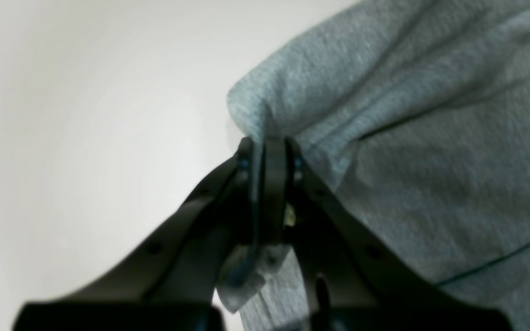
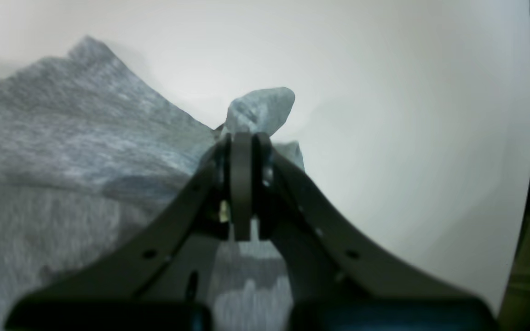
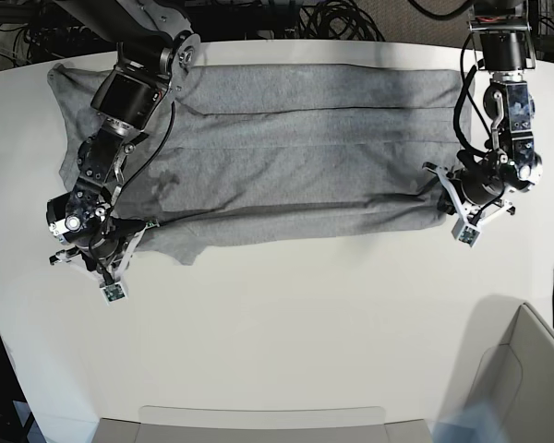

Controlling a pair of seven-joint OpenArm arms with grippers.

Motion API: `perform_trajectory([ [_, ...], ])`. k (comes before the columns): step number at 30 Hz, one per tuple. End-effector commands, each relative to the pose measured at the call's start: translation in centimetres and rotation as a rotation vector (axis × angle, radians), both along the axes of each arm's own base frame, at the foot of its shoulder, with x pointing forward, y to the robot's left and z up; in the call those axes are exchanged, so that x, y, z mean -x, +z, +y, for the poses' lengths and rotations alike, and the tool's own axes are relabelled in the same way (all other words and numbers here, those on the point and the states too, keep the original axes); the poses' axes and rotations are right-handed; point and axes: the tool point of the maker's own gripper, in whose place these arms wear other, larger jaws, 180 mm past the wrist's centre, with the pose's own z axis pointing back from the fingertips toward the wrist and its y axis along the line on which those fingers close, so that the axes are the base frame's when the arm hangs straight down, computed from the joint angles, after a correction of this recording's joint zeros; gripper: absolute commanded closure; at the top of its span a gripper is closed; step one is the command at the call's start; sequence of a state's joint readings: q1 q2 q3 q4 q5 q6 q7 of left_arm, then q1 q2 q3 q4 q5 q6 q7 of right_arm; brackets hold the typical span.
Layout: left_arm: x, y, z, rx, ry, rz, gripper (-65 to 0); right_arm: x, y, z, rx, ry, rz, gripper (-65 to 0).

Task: Fold the T-shirt properly
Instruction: 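Lift the hem with both grippers and fold it toward the collar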

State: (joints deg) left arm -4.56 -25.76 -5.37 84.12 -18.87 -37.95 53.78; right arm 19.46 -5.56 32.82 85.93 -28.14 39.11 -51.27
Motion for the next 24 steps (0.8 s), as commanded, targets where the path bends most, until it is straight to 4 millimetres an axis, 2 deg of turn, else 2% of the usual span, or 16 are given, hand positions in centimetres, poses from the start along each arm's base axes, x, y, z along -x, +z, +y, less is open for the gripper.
perform_trajectory([
  [1,-1.2,2.0,0.5,-0.014,-0.004,-0.066,0.0,-1.4,3.0,-0.4,0.02,0.006,-0.077,0.0],
  [8,-0.7,2.8,-0.1,-0.026,-0.026,-0.091,0.0,0.5,4.4,-1.6,0.079,-0.031,-0.099,0.0],
  [11,0.2,2.0,0.1,-0.038,-0.025,-0.05,0.0,1.2,4.2,-1.8,0.088,-0.034,-0.095,0.0],
  [14,0.4,2.4,0.0,-0.046,-0.031,-0.054,0.0,2.1,4.1,-2.1,0.102,-0.043,-0.094,0.0],
  [20,1.4,1.8,-0.2,-0.048,-0.038,-0.035,0.0,3.4,4.4,-2.6,0.127,-0.057,-0.099,0.0],
  [24,2.7,0.7,-0.2,-0.049,-0.04,0.0,0.0,4.8,4.8,-3.7,0.168,-0.109,-0.051,0.0],
])
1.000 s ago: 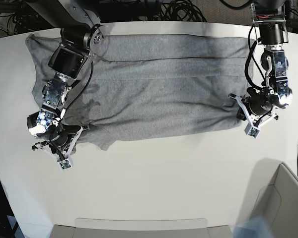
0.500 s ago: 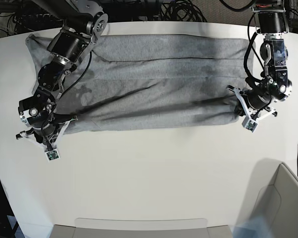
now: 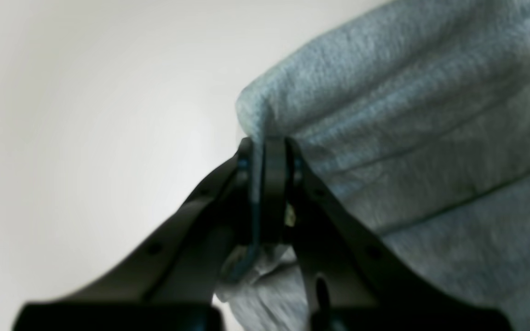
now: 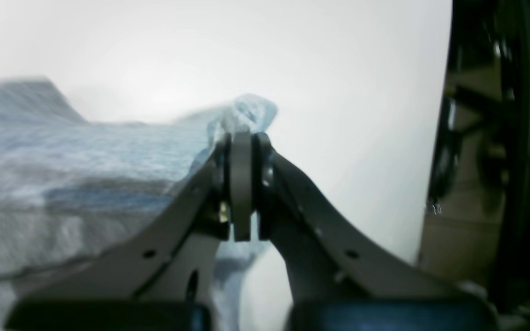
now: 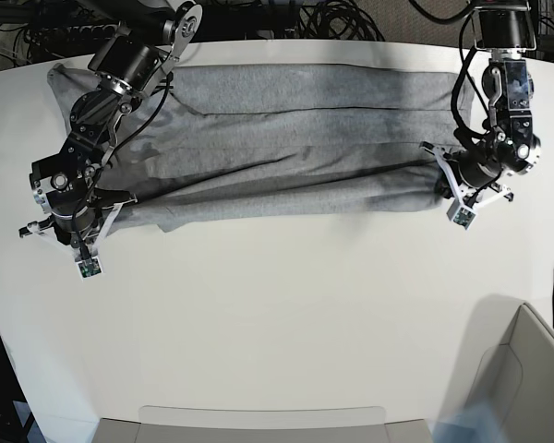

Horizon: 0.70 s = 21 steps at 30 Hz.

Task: Fold the T-shirt properly
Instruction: 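Lift the hem with both grippers and fold it toward the collar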

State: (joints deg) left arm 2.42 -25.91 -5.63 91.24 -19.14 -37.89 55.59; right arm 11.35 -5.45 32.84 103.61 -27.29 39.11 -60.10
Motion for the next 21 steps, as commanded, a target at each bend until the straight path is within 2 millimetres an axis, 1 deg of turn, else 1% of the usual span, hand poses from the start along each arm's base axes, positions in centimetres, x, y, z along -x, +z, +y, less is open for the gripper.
perform_trajectory([
  [1,-0.9,1.7,0.8,-0.021,0.004,-0.051,0.0,-0.4,2.1,-0.6,0.033,-0.004,-0.051,0.0],
  [2,-1.0,2.2,1.1,-0.024,0.013,-0.067,0.0,-0.1,2.5,-1.0,0.038,-0.021,-0.057,0.0],
  [4,-0.3,3.1,1.8,-0.037,0.033,-0.085,0.0,0.1,3.3,-1.3,0.048,-0.033,-0.082,0.0],
  [6,0.0,4.3,2.2,-0.067,0.036,-0.094,0.0,0.3,3.6,-1.5,0.054,-0.039,-0.089,0.0],
  [9,0.4,5.0,2.2,-0.095,0.033,-0.086,0.0,0.9,3.1,-1.6,0.058,-0.042,-0.073,0.0],
  [11,0.5,5.0,2.2,-0.099,0.032,-0.082,0.0,1.4,3.1,-1.5,0.068,-0.038,-0.071,0.0],
  [13,0.6,4.8,2.3,-0.1,0.032,-0.074,0.0,2.1,2.5,-1.0,0.061,-0.036,-0.059,0.0],
  [15,0.8,4.6,2.2,-0.1,0.03,-0.067,0.0,2.9,2.3,-1.0,0.062,-0.044,-0.052,0.0],
  [18,2.0,3.7,2.3,-0.101,0.031,-0.033,0.0,4.1,1.7,-1.0,0.07,-0.044,-0.031,0.0],
  [21,2.7,3.1,2.3,-0.101,0.03,-0.013,0.0,5.2,1.4,-1.1,0.081,-0.045,-0.018,0.0],
])
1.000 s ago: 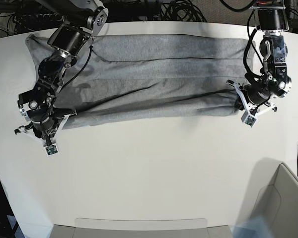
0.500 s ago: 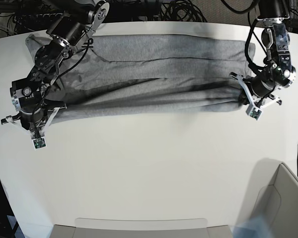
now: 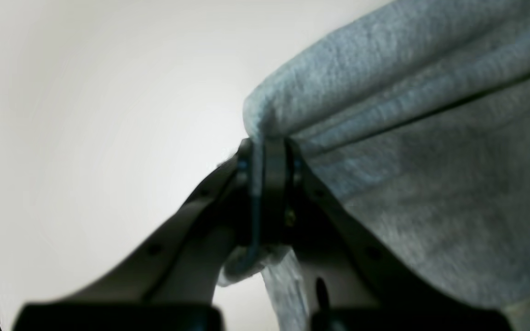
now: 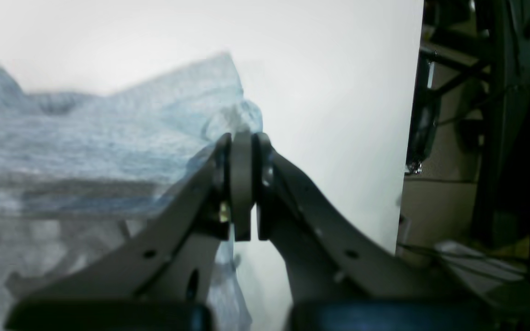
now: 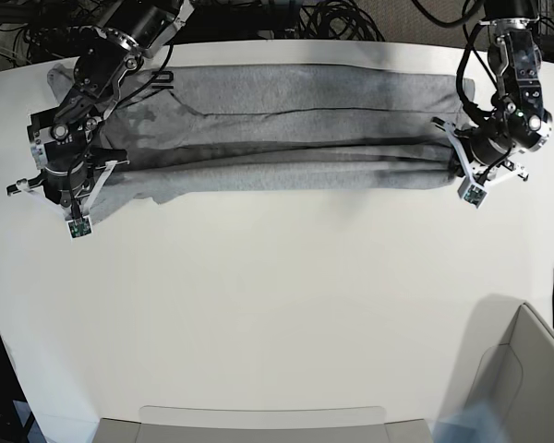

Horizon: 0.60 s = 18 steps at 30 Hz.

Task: Fold the T-shirt properly
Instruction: 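Lift the hem with both grippers and fold it toward the collar, then lay the hem onto the folded shoulder edge with both grippers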

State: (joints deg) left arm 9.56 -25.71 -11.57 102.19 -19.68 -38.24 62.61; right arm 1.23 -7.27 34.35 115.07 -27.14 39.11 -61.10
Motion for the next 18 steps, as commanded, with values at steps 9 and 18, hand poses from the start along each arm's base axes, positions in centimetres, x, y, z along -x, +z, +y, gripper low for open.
perform_trajectory([
  [9,1.1,-0.2,0.7,-0.022,0.004,0.014,0.0,2.2,0.3,-1.9,0.04,-0.054,0.012,0.0],
  [18,2.6,-1.1,0.7,-0.022,0.003,0.054,0.0,5.3,-2.2,-1.8,0.037,-0.049,0.107,0.0],
])
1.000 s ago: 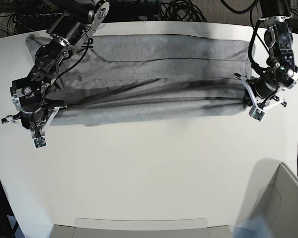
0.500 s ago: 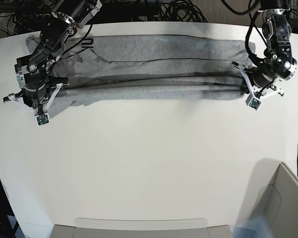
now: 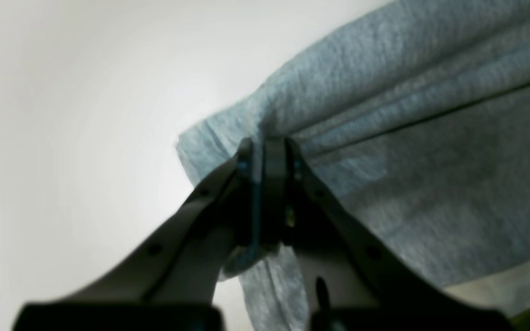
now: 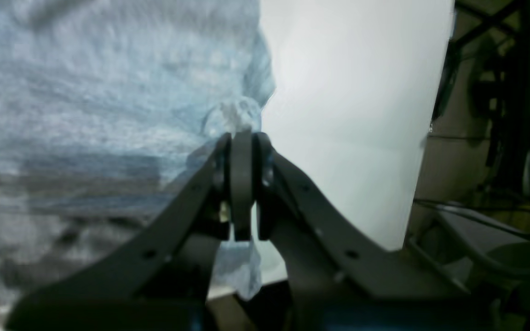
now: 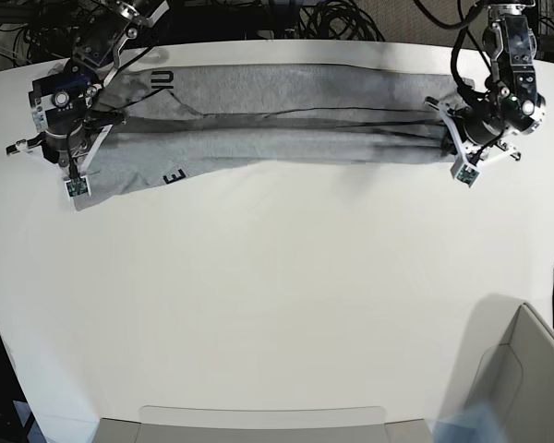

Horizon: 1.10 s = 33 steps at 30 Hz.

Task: Fold the T-shirt properly
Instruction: 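Lay the hem onto the folded shoulder edge with both grippers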

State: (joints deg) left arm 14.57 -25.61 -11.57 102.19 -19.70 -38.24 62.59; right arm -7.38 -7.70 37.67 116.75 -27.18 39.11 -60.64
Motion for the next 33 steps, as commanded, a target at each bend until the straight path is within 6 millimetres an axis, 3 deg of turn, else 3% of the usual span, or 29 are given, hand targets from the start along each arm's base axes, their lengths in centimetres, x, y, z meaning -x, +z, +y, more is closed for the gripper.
perform_trajectory([
  [1,-0.8,1.0,0.7,-0.025,0.002,-0.033,0.0,0.0,0.7,-0.3,0.026,0.012,-0.006,0.0],
  [14,0.6,0.0,0.1,-0.007,0.007,-0.003,0.0,2.8,-1.5,-0.1,0.02,0.021,0.089,0.0],
  [23,1.3,-0.4,0.1,-0.003,0.008,0.013,0.0,5.8,-3.4,0.0,0.011,0.022,0.178,0.0],
  [32,1.1,-0.5,-0.4,0.013,0.024,0.008,0.0,6.0,-3.9,0.6,-0.011,0.019,0.185,0.0],
  [33,1.2,-0.6,-0.4,0.014,0.024,0.009,-2.8,6.0,-3.9,0.6,-0.011,0.019,0.185,0.0],
])
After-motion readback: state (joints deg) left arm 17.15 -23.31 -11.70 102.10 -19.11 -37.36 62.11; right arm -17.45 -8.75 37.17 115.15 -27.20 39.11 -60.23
